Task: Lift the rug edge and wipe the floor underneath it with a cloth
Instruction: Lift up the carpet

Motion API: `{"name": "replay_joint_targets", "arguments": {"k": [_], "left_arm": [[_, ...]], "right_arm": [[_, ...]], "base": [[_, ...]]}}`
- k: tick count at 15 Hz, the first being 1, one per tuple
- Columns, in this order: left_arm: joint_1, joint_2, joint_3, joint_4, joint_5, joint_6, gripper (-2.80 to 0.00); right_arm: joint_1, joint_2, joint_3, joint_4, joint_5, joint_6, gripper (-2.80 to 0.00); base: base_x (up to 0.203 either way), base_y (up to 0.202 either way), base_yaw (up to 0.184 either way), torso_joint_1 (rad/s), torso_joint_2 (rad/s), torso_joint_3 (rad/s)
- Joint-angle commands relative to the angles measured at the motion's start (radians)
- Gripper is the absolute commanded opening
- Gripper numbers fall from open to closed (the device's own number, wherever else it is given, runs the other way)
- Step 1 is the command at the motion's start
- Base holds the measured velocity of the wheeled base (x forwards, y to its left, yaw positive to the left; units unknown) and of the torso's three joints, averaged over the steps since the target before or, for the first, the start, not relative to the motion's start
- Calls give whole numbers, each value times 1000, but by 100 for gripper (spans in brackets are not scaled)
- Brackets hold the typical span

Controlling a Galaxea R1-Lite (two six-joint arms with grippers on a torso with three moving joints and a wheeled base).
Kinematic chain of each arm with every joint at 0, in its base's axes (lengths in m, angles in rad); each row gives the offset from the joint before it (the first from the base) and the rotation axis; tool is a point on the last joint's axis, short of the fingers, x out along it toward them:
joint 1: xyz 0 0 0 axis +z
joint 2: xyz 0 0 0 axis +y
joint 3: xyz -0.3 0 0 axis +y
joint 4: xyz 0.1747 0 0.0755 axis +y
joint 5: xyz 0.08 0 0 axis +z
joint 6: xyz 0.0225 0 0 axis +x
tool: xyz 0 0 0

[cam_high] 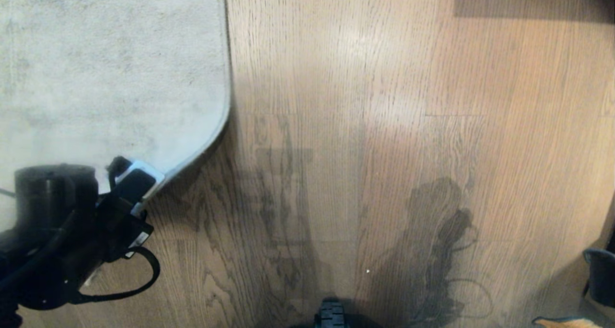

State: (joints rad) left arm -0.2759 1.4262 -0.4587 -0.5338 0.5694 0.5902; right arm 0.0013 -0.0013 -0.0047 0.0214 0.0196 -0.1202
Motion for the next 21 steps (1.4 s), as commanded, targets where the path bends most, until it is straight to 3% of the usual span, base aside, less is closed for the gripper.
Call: {"name": "replay_joint_targets", "arguments": {"k": [1, 9, 21], "left_arm": [[-14, -25, -8, -4, 4, -5, -280], [-9, -137, -15, 6, 10, -8, -280], [187, -254, -17, 66, 4, -7, -280]], "right_arm": [[0, 1, 0, 0, 0, -1, -280], [0, 1, 0, 0, 0, -1, -280], [0, 1, 0, 0, 0, -1, -280]], "base": [[0, 0, 0, 0, 0, 0], [0, 0, 0, 0, 0, 0], [0, 0, 0, 0, 0, 0]]}}
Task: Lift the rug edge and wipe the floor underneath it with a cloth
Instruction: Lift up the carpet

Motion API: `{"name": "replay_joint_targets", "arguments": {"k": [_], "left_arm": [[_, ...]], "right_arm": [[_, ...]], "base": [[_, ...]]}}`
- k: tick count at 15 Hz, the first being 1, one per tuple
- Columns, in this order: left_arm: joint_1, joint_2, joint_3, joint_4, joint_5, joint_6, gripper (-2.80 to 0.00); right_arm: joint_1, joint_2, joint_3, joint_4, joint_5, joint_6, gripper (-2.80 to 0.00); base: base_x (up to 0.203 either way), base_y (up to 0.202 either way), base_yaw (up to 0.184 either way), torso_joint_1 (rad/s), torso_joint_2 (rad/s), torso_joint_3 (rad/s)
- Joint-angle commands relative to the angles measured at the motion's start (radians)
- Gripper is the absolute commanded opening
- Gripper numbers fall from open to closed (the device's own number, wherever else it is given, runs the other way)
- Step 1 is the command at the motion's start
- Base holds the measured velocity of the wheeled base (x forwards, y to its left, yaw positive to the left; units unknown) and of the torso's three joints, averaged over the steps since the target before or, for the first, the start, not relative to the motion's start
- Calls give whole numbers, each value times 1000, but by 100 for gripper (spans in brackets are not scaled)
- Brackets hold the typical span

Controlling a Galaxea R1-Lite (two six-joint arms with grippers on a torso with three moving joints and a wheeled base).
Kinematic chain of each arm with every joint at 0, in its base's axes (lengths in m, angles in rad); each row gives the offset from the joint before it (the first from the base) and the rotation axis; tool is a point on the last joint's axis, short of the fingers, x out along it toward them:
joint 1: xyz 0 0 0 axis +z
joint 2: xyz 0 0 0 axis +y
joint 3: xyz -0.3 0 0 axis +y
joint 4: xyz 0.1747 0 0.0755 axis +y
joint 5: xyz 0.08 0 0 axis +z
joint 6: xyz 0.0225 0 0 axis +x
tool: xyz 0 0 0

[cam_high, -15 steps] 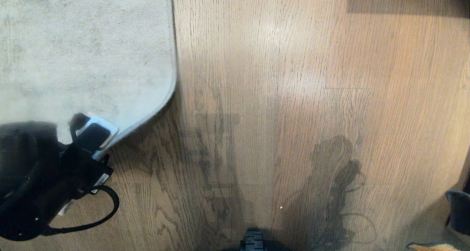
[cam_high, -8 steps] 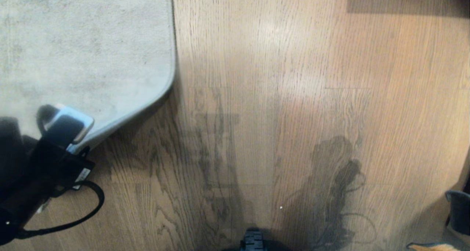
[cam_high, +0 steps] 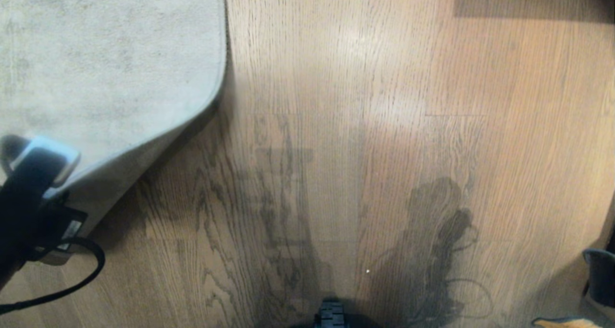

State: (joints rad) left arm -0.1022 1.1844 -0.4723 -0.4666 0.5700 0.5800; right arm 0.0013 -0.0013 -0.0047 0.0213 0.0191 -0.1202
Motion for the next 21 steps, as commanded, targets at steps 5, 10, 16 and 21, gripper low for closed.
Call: {"name": "replay_joint_targets", "arguments": {"k": [5, 10, 16, 21], "left_arm": [[19, -14, 9, 1, 1, -31, -280], [47, -2, -12, 14, -4, -59, -280], [95, 7, -103, 127, -96, -138, -280], [217, 7, -166, 204, -282, -143, -280]], "right_arm": [[0, 1, 0, 0, 1, -1, -280], [0, 1, 0, 0, 1, -1, -280], [0, 1, 0, 0, 1, -2, -280], [0, 1, 0, 0, 1, -1, -280]], "base": [[0, 0, 0, 0, 0, 0], [0, 0, 0, 0, 0, 0], [0, 0, 0, 0, 0, 0], [0, 0, 0, 0, 0, 0]]}}
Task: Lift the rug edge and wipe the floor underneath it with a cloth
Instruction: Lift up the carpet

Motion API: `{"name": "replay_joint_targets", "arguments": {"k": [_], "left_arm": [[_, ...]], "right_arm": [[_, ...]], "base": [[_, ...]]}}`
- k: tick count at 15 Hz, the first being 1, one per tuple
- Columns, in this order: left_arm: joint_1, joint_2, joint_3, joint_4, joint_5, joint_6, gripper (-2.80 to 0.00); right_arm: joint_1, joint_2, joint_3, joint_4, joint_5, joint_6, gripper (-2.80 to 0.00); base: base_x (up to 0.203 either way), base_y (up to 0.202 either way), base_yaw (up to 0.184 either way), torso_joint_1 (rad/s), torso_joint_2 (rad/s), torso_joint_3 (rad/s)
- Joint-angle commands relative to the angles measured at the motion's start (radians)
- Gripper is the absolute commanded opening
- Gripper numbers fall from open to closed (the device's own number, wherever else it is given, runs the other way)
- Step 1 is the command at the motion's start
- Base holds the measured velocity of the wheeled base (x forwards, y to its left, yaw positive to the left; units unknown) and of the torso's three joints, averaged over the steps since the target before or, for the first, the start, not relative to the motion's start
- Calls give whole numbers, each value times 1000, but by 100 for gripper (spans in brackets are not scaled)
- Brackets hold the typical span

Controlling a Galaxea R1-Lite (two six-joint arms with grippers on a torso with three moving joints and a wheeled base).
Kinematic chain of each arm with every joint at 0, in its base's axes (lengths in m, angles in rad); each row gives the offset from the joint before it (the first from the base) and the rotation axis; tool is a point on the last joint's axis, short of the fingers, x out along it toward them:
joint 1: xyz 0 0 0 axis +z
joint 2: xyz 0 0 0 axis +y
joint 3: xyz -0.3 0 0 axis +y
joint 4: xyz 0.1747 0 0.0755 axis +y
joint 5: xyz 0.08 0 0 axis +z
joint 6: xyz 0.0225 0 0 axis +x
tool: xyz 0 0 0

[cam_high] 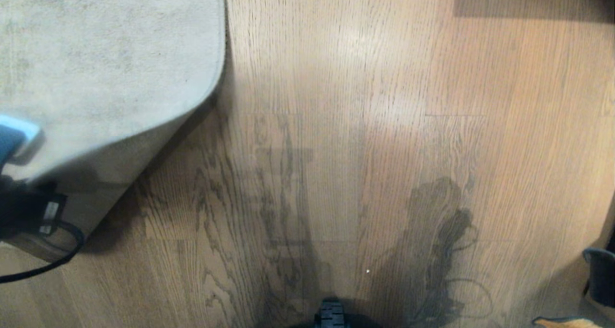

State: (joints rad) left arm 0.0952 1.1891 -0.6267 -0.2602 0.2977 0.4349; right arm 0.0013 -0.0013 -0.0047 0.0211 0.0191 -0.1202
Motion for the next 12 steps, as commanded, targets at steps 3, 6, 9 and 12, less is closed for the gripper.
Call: {"name": "replay_joint_targets", "arguments": {"k": [3, 6, 9, 12], "left_arm": [[27, 12, -28, -2, -26, 1, -280], [35, 13, -31, -2, -52, -4, -280], [91, 20, -38, -2, -117, -5, -280], [130, 21, -52, -2, -149, -4, -280]], "right_arm": [[0, 1, 0, 0, 1, -1, -280], [0, 1, 0, 0, 1, -1, -280], [0, 1, 0, 0, 1, -1, -280], [0, 1, 0, 0, 1, -2, -280]], "base": [[0, 0, 0, 0, 0, 0], [0, 0, 0, 0, 0, 0], [0, 0, 0, 0, 0, 0], [0, 0, 0, 0, 0, 0]]}}
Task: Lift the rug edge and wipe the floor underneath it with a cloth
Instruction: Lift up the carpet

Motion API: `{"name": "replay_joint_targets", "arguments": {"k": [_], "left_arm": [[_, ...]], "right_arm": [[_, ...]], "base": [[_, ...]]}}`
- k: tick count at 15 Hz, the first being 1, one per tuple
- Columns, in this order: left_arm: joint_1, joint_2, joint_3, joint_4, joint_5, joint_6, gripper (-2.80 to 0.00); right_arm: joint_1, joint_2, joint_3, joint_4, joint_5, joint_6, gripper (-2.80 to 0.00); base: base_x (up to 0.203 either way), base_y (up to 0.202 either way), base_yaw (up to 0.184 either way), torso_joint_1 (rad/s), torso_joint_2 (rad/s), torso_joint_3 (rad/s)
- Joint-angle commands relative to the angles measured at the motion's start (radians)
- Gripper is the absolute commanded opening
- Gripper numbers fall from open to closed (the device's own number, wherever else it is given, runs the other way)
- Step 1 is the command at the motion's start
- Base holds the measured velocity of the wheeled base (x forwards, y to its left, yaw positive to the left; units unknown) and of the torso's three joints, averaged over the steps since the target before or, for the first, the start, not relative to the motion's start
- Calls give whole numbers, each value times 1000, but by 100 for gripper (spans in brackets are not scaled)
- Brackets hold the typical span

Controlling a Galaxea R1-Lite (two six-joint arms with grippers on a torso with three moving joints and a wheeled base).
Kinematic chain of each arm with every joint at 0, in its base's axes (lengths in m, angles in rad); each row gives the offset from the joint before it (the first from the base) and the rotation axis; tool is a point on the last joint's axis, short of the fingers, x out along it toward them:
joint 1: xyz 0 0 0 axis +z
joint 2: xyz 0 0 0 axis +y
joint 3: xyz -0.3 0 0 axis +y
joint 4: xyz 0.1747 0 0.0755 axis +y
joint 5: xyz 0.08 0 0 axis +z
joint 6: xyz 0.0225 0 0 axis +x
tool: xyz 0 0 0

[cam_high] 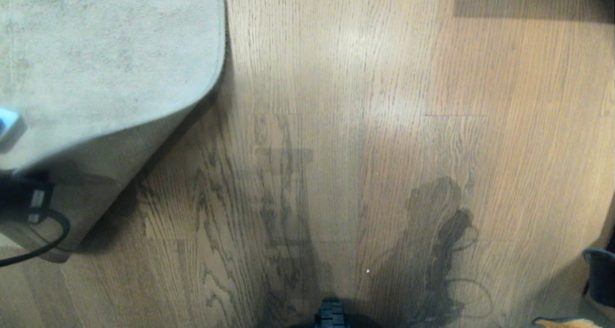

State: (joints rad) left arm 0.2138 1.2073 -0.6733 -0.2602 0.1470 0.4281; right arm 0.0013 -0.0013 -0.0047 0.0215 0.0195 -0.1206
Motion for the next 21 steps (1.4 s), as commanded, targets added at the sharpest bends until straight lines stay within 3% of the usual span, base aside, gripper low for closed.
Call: {"name": "replay_joint_targets", "arguments": {"k": [1, 9, 21], "left_arm": [[14, 4, -18, -1, 2, 3, -280], [79, 23, -95, -1, 0, 4, -280], [81, 9, -80, -1, 1, 4, -280]], "right_arm": [[0, 1, 0, 0, 0, -1, -280], [0, 1, 0, 0, 0, -1, -280], [0, 1, 0, 0, 0, -1, -280]], "base": [[0, 0, 0, 0, 0, 0], [0, 0, 0, 0, 0, 0], [0, 0, 0, 0, 0, 0]]}}
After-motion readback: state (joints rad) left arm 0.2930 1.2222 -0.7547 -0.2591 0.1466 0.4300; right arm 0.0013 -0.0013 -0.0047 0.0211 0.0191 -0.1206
